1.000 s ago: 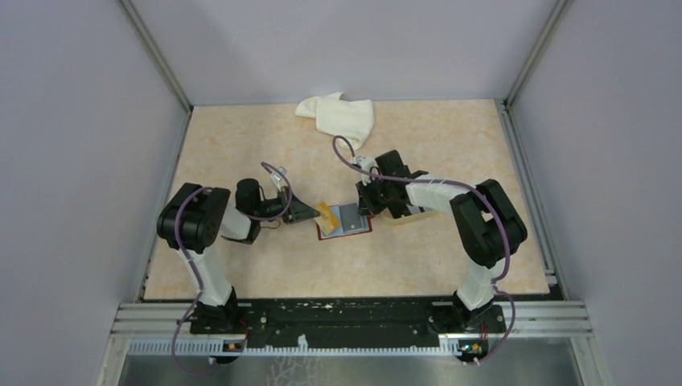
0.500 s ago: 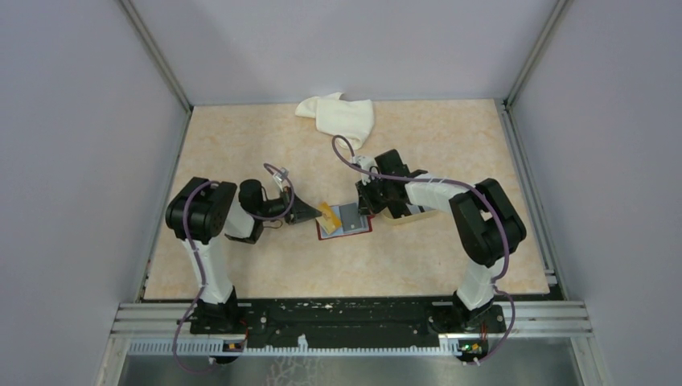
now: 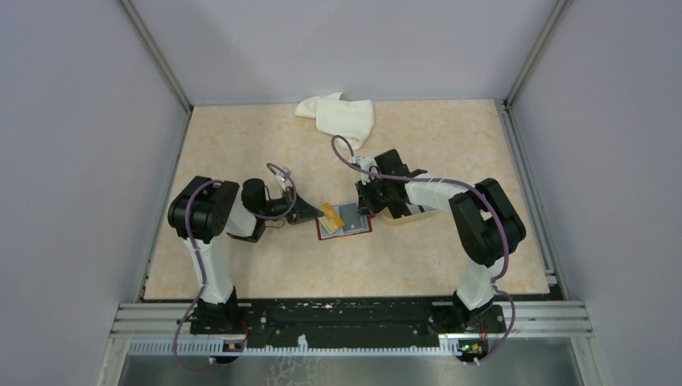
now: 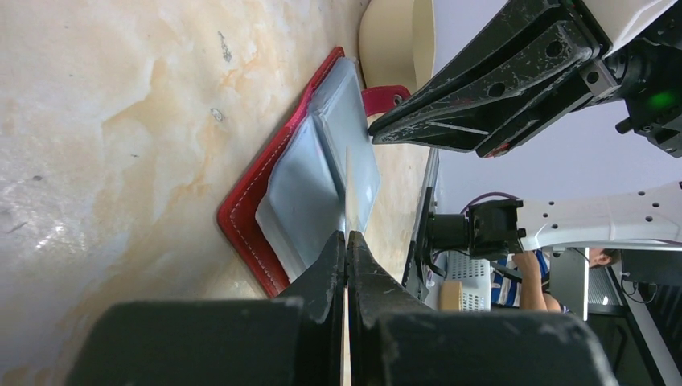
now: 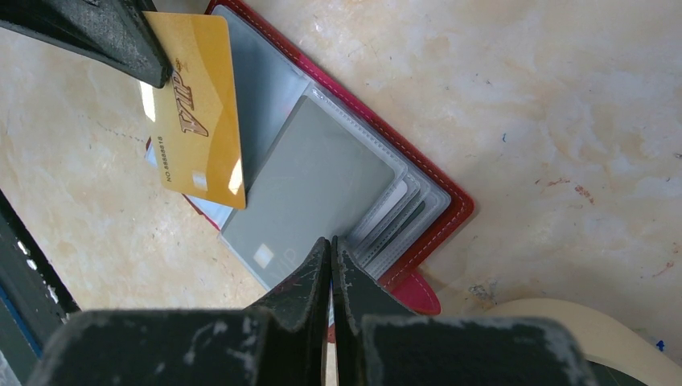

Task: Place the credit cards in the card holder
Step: Insert the credit card into the card holder.

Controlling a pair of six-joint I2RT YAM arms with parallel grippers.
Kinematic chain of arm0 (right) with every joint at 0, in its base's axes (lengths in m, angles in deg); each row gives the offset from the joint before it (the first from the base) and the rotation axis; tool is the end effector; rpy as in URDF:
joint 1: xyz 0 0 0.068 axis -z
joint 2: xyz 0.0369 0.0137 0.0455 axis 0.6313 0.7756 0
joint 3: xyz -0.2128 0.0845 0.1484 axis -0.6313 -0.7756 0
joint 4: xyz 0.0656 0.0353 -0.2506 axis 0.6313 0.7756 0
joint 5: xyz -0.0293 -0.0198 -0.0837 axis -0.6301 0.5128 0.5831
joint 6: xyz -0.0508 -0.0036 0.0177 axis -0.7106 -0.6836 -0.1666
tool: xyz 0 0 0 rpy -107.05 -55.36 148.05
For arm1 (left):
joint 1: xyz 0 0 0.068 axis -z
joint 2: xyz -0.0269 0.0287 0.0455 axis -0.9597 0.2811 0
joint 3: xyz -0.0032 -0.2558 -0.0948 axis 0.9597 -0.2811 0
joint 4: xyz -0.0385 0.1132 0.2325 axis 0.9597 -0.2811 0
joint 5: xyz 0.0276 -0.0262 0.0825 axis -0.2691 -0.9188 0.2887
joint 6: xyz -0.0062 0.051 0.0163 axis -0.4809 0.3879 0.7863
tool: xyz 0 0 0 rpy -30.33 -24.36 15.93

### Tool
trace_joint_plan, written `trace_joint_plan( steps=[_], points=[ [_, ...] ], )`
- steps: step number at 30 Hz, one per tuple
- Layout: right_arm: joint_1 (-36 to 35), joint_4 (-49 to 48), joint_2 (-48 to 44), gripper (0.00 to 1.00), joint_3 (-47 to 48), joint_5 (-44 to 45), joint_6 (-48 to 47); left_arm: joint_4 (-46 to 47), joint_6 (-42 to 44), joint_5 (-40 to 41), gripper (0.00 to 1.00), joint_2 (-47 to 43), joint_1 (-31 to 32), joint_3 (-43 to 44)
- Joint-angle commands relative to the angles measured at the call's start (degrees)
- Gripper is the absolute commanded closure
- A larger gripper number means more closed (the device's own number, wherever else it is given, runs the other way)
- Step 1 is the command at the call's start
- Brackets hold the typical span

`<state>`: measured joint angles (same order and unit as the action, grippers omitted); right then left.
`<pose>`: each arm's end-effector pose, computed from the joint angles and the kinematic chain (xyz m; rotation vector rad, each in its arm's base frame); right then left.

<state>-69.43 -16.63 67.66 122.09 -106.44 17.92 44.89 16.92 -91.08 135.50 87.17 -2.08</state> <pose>0.2986 0.1940 0.1635 -0.9109 2.3817 0.8169 0.2870 -0.0994 0.0849 0.0395 2.1335 -1.6657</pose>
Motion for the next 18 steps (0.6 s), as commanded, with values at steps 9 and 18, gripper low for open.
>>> trace_joint_plan(
  steps=[9, 18],
  points=[
    [-1.18, 1.39, 1.55, 1.00, 1.97, 1.29, -0.97, -2.60, 3.07, 1.25, 1.00, -2.01, 0.30, -0.46],
    [-1.36, 1.51, 1.56, 1.00, 2.02, 1.20, -1.11, -2.07, 3.12, 1.20, 1.00, -2.55, 0.30, -1.12]
  ],
)
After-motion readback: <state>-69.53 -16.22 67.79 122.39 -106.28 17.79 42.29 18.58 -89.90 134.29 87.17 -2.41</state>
